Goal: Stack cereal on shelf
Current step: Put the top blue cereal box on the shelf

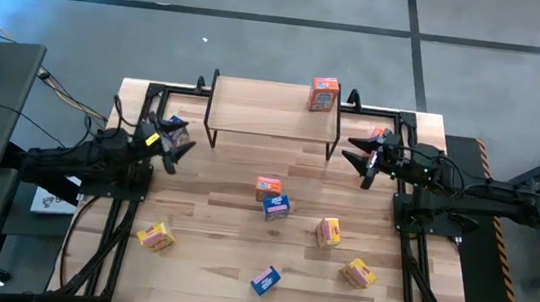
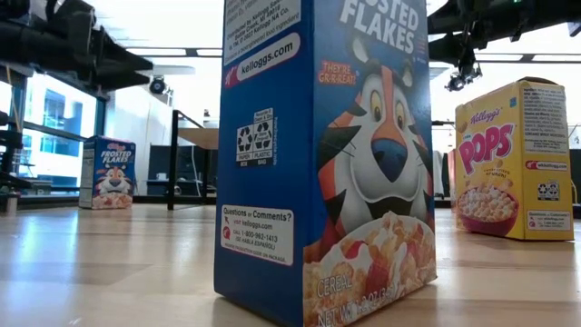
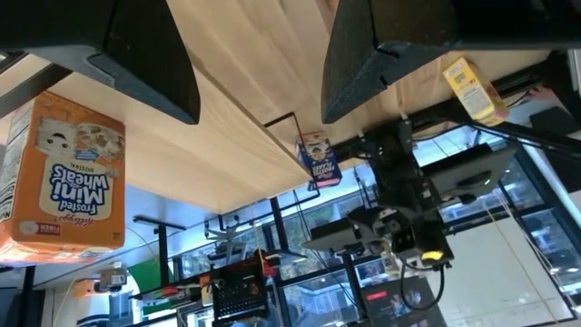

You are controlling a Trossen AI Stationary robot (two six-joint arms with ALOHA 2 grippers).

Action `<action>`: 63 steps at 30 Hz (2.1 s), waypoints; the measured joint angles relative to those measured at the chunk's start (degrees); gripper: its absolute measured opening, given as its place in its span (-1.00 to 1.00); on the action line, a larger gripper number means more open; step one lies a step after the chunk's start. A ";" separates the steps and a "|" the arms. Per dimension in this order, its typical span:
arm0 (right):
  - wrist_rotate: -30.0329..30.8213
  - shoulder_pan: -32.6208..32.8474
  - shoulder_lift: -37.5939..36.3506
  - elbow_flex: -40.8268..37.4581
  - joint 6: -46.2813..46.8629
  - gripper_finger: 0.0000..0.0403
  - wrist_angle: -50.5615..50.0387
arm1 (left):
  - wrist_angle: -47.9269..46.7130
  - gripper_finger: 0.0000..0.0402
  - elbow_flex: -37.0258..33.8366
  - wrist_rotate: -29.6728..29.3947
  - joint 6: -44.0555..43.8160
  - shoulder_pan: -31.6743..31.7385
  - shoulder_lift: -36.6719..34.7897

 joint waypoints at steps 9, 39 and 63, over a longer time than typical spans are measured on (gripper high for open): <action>0.00 0.00 0.00 0.00 -2.12 0.11 0.00 | 2.41 0.53 0.24 1.06 3.40 0.00 0.00; -0.24 0.00 0.00 0.00 -2.20 0.11 -2.16 | -16.20 0.53 11.19 -20.59 -8.98 -0.04 1.25; -0.24 0.00 0.13 -0.02 -2.18 0.11 -3.91 | -24.62 0.53 29.62 -16.93 -8.82 0.00 14.69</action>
